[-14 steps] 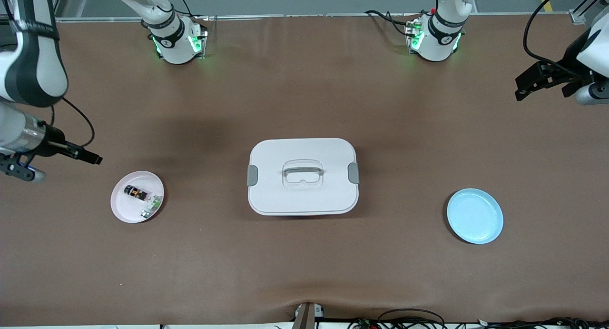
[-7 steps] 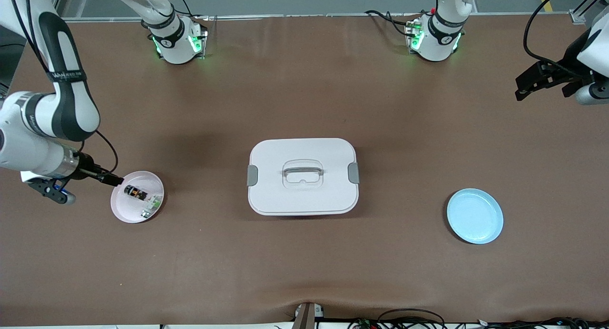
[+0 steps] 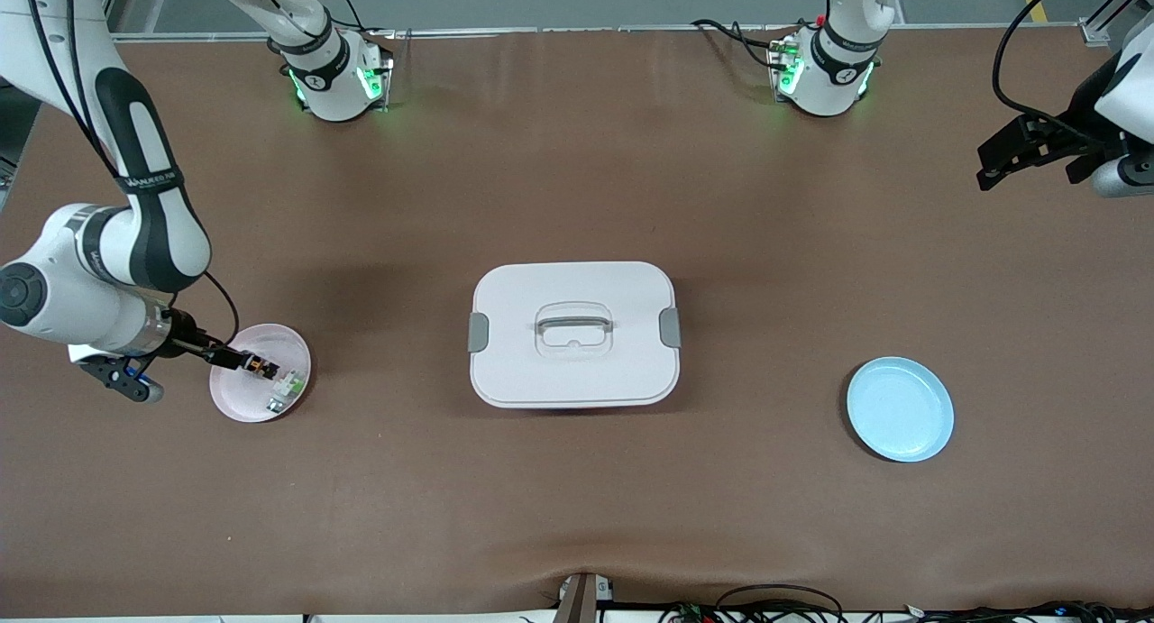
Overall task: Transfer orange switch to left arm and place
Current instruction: 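Reach the right gripper down to the orange switch on the white plate, then close the right gripper on the orange-and-black switch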
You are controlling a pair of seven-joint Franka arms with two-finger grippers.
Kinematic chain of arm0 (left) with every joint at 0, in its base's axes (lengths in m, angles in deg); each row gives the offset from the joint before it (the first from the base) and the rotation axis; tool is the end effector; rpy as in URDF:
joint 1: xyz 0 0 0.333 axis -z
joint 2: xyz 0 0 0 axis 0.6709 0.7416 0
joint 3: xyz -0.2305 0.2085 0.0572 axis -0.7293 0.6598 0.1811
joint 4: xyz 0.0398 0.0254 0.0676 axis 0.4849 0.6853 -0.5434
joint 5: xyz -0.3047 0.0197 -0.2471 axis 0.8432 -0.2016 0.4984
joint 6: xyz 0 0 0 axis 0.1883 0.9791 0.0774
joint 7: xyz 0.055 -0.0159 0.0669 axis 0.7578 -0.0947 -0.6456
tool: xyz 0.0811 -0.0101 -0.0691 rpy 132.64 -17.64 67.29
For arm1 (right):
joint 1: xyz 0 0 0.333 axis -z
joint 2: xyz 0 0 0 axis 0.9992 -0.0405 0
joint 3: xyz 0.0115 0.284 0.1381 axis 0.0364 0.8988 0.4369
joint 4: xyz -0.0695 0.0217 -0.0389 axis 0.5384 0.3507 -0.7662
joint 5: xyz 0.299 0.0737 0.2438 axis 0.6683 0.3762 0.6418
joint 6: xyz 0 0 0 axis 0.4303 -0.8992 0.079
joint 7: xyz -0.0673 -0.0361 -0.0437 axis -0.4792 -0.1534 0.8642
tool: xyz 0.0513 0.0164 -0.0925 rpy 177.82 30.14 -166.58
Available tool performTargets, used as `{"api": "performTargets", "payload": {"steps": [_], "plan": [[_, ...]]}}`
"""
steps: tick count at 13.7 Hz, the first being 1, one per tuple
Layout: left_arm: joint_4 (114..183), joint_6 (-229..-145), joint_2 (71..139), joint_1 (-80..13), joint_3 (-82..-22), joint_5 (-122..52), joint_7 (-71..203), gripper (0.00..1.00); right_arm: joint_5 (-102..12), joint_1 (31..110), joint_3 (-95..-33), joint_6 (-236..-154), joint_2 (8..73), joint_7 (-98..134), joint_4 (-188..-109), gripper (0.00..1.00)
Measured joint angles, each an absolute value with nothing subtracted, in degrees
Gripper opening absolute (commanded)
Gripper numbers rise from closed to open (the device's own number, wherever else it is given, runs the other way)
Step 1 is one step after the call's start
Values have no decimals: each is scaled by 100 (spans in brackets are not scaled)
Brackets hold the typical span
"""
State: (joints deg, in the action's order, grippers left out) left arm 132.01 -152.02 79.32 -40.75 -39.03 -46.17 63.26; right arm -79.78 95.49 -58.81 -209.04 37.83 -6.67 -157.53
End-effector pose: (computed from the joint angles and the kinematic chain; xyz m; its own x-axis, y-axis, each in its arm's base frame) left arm 0.5344 -0.0599 0.6700 0.9988 0.0459 -0.0145 0.0453 -0.9981 -0.0421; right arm 0.6210 -0.0884 0.2600 0.8724 -0.4818 -0.0826 -0.4830 -0.8756 0.0067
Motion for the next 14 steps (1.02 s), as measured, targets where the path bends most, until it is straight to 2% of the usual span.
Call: {"api": "performTargets", "payload": {"steps": [3, 7, 14], "plan": [[13199, -15202, 7932, -4075, -3903, -4617, 6326, 100, -7733, 9549, -5880, -21247, 3476, -714, -15695, 100], [13199, -15202, 7932, -4075, -3903, -4617, 6326, 100, -7289, 9552, -5889, -21312, 3142, -716, -15520, 100], [13199, -15202, 7932, -4075, -3903, -4617, 6326, 100, -7492, 9535, -5886, -21306, 3031, -708, -15509, 100]]}}
